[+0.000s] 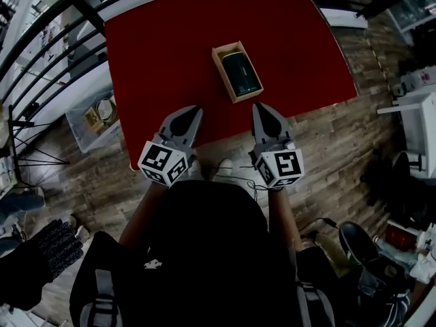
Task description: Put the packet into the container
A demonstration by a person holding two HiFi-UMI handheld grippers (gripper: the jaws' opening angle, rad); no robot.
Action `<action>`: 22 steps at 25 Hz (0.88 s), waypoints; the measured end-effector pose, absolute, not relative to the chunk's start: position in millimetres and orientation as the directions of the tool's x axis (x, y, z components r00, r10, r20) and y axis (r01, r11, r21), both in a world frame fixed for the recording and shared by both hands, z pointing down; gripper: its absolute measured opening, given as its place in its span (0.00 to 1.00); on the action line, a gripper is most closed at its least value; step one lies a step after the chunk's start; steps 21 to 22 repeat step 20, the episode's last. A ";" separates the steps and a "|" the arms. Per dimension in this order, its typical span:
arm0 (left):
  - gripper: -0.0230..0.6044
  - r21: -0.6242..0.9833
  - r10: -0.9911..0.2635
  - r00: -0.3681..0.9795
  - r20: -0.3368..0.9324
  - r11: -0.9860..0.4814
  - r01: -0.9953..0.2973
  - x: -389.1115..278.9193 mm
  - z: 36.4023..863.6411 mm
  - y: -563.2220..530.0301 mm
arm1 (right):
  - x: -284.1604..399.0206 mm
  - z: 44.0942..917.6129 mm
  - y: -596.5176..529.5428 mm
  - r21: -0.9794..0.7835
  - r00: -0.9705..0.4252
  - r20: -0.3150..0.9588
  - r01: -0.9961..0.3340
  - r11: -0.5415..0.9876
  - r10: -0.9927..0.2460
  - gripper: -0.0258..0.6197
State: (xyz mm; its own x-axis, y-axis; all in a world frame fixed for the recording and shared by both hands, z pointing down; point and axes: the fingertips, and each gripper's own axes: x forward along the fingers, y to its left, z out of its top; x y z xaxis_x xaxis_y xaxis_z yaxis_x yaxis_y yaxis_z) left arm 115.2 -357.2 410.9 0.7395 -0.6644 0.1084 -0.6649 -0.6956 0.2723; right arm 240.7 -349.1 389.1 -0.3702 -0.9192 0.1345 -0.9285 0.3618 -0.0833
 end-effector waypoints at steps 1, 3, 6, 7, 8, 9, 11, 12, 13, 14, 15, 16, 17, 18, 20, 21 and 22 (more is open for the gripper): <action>0.04 0.268 -0.660 0.744 0.105 -0.702 -0.660 116.5 408.8 -353.8 | 241.1 387.9 -345.2 -0.084 -0.367 0.131 -0.930 0.359 -0.921 0.07; 0.04 0.267 -0.652 0.752 0.095 -0.712 -0.650 118.9 405.0 -348.9 | 240.9 387.2 -338.2 -0.082 -0.366 0.130 -0.930 0.358 -0.921 0.07; 0.04 0.226 -0.644 0.760 0.084 -0.731 -0.644 120.6 397.1 -344.9 | 239.6 384.4 -331.0 -0.073 -0.367 0.124 -0.930 0.360 -0.922 0.07; 0.04 0.197 -0.642 0.762 0.084 -0.739 -0.644 120.5 394.0 -343.7 | 238.9 383.5 -329.2 -0.071 -0.367 0.123 -0.930 0.360 -0.922 0.07; 0.04 0.170 -0.639 0.764 0.084 -0.747 -0.643 120.2 391.2 -342.5 | 237.8 383.0 -327.4 -0.069 -0.367 0.125 -0.930 0.361 -0.922 0.07; 0.04 0.151 -0.638 0.766 0.083 -0.752 -0.642 119.2 389.0 -341.6 | 236.4 382.5 -326.0 -0.068 -0.368 0.126 -0.930 0.362 -0.921 0.07; 0.04 0.137 -0.641 0.763 0.080 -0.751 -0.646 114.4 386.8 -342.0 | 232.3 380.5 -325.4 -0.064 -0.370 0.121 -0.929 0.364 -0.921 0.07; 0.04 0.136 -0.646 0.759 0.080 -0.747 -0.650 111.6 386.5 -342.7 | 230.6 379.3 -325.6 -0.063 -0.371 0.118 -0.929 0.366 -0.921 0.07; 0.04 0.137 -0.650 0.755 0.081 -0.744 -0.655 109.7 386.6 -342.9 | 229.8 378.4 -325.4 -0.063 -0.372 0.116 -0.928 0.367 -0.921 0.07; 0.04 0.139 -0.653 0.753 0.083 -0.741 -0.657 108.9 387.2 -342.1 | 229.7 378.0 -324.4 -0.063 -0.374 0.116 -0.927 0.369 -0.920 0.07; 0.04 0.140 -0.653 0.752 0.086 -0.740 -0.658 109.1 388.0 -340.2 | 229.9 378.2 -322.7 -0.063 -0.375 0.119 -0.927 0.370 -0.919 0.07; 0.04 0.140 -0.653 0.752 0.088 -0.739 -0.659 109.7 388.8 -338.0 | 230.1 378.3 -320.9 -0.064 -0.376 0.121 -0.926 0.371 -0.919 0.07; 0.04 0.140 -0.653 0.752 0.090 -0.739 -0.659 110.4 389.1 -335.9 | 230.2 378.1 -319.3 -0.065 -0.376 0.122 -0.926 0.371 -0.918 0.07; 0.04 0.141 -0.653 0.752 0.089 -0.740 -0.658 111.2 389.0 -334.0 | 230.3 377.3 -318.1 -0.069 -0.375 0.123 -0.927 0.369 -0.919 0.07; 0.04 0.148 -0.651 0.754 0.085 -0.740 -0.656 112.8 387.6 -330.8 | 230.5 375.0 -316.1 -0.077 -0.369 0.124 -0.929 0.362 -0.921 0.07; 0.04 0.148 -0.651 0.754 0.085 -0.740 -0.656 112.8 387.6 -330.8 | 230.5 375.0 -316.1 -0.077 -0.369 0.124 -0.929 0.362 -0.921 0.07; 0.04 0.148 -0.651 0.754 0.085 -0.740 -0.656 112.8 387.6 -330.8 | 230.5 375.0 -316.1 -0.077 -0.369 0.124 -0.929 0.362 -0.921 0.07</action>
